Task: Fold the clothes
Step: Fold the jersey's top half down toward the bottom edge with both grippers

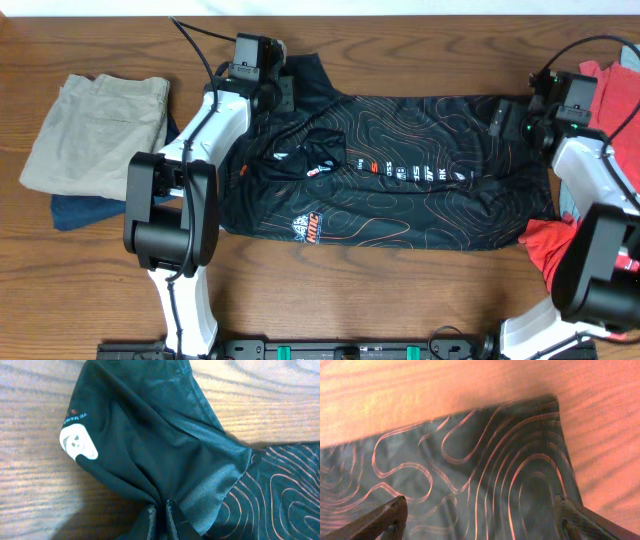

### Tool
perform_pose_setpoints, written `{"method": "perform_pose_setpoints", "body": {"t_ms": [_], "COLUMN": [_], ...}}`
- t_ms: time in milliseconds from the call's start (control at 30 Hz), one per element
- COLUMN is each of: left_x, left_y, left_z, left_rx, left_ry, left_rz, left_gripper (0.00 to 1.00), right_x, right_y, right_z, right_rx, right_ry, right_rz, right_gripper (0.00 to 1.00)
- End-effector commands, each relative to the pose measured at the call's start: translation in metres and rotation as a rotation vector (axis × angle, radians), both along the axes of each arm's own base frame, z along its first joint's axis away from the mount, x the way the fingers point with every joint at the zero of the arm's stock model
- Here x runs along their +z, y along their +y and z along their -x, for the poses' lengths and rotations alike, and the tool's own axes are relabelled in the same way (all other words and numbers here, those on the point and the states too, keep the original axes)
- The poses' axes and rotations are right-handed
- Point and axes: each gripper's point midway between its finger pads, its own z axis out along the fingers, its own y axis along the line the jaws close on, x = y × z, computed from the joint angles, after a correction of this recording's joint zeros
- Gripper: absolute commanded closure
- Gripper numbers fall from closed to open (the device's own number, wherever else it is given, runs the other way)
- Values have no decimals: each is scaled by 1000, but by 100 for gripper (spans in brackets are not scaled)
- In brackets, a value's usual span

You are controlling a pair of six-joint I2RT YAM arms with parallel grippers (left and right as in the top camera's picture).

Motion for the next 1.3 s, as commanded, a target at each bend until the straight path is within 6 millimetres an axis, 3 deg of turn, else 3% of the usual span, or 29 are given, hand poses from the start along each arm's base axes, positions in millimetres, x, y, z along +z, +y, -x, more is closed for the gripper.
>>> {"method": "perform_pose_setpoints", "body": {"t_ms": [0, 533, 900, 1100, 1200, 1267], "left_x": [0, -10, -13, -13, -12, -13], "left_y": [3, 6, 7, 7, 7, 7], "left_z": [3, 18, 22, 22, 22, 23], "left_rx": [12, 13, 13, 13, 13, 13], "left_ry": [19, 93, 113, 114, 114, 115], "left_rz": [9, -6, -11, -11, -11, -11], "left_gripper": [90, 90, 90, 90, 90, 90], "right_x": [-17, -63, -71, -76, -83, -86], "right_y": [-8, -47, -67, -70, -70, -69], "right_z": [-7, -46, -62, -60, -57, -56], "right_rx": [-55, -231, -324, -336, -338, -337], "right_ry": [9, -115, -131, -114, -93, -86], "right_rz": [25, 39, 59, 69, 69, 69], "right_gripper": [10, 20, 21, 23, 40, 67]}}
